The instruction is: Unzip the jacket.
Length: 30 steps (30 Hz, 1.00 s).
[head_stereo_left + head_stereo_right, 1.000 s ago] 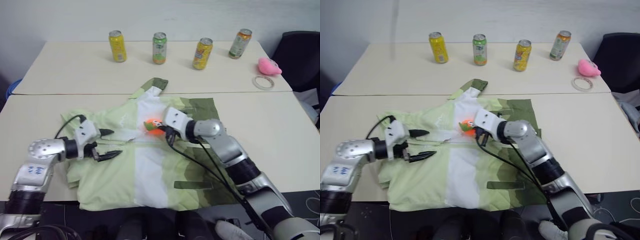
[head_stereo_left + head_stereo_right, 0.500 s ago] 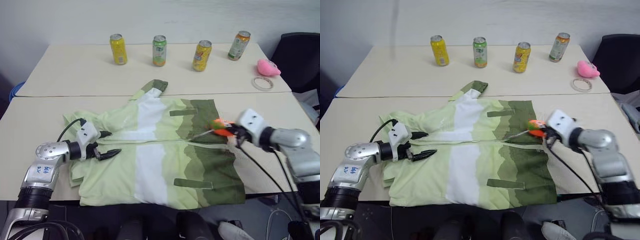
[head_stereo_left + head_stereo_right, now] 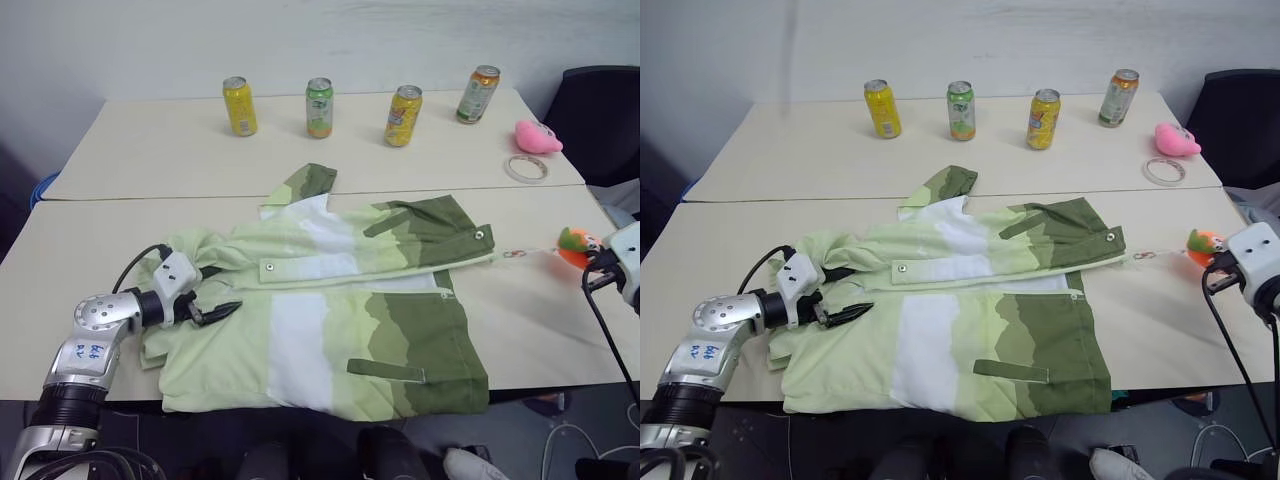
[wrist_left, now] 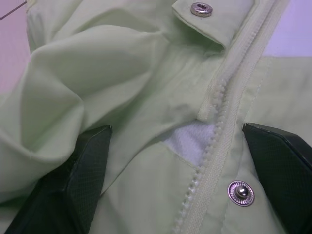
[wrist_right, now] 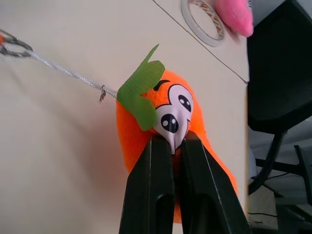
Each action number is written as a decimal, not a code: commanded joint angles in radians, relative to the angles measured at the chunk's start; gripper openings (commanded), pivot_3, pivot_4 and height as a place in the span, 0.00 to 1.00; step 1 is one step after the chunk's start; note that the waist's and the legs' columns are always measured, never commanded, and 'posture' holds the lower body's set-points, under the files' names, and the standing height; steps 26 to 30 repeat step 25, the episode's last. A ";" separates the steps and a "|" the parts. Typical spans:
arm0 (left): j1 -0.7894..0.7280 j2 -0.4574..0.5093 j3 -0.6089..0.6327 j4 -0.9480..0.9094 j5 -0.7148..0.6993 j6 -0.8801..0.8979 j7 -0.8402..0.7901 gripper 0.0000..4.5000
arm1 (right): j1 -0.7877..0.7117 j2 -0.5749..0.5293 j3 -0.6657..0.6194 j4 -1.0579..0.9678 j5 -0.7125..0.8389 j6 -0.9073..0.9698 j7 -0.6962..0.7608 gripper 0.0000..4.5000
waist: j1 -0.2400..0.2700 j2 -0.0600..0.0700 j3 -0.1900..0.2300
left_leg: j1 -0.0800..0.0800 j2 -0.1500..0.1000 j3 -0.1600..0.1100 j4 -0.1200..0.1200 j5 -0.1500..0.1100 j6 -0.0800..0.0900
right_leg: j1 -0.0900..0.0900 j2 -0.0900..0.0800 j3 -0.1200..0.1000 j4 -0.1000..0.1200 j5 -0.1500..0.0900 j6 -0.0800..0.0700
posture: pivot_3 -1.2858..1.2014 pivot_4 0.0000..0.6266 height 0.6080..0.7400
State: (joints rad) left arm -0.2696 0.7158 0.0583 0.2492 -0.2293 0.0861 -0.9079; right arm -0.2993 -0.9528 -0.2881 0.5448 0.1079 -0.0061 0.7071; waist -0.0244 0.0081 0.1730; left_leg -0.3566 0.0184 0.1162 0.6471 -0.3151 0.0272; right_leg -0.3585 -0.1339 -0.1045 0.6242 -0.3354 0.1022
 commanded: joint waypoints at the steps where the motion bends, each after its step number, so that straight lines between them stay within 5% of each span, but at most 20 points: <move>1: 0.036 -0.002 0.026 -0.015 -0.028 0.067 0.000 1.00 | 0.064 0.039 -0.042 -0.132 0.117 0.100 0.079 0.19 | 0.000 0.000 0.000 | 0.000 0.000 0.000 0.000 0.000 0.000 | 0.000 0.000 0.000 0.000 0.000 0.000 | 0.52 0.24 1.00; 6: 0.096 0.022 0.138 -0.165 -0.165 0.139 -0.048 1.00 | 0.162 0.053 -0.100 -0.253 0.185 0.011 0.155 0.52 | -0.005 -0.005 0.003 | -0.003 0.000 -0.001 0.000 -0.001 0.001 | -0.001 0.000 -0.001 -0.001 0.000 0.000 | 0.52 0.24 1.00; 12: 0.295 0.100 0.333 -0.382 -0.281 0.156 -0.132 1.00 | 0.217 0.102 -0.124 -0.456 0.382 -0.152 0.431 0.98 | -0.009 -0.011 0.007 | -0.009 0.003 -0.002 0.002 -0.001 -0.001 | -0.005 0.004 -0.002 -0.002 0.000 0.000 | 0.52 0.24 1.00; 15: 0.370 0.094 0.398 -0.383 -0.242 0.083 -0.125 1.00 | 0.263 0.119 -0.036 -0.544 0.386 -0.242 0.574 0.99 | -0.003 -0.011 0.007 | -0.009 0.003 -0.002 0.002 -0.001 -0.001 | -0.005 0.004 -0.002 -0.004 0.000 0.000 | 0.52 0.24 1.00; 23: 0.646 0.027 0.446 -0.474 -0.143 -0.106 -0.104 1.00 | 0.219 0.226 0.149 -0.542 0.349 -0.245 0.610 0.99 | 0.000 -0.014 0.009 | -0.014 0.001 -0.004 0.003 -0.002 0.001 | -0.009 0.000 -0.002 -0.004 0.000 0.000 | 0.52 0.24 1.00; 30: 0.672 0.011 0.448 -0.500 -0.144 -0.113 -0.086 1.00 | 0.197 0.235 0.166 -0.502 0.336 -0.261 0.619 0.99 | -0.001 -0.014 0.009 | -0.014 0.001 -0.004 0.003 -0.002 0.001 | -0.009 0.000 -0.002 -0.004 0.000 0.000 | 0.52 0.24 1.00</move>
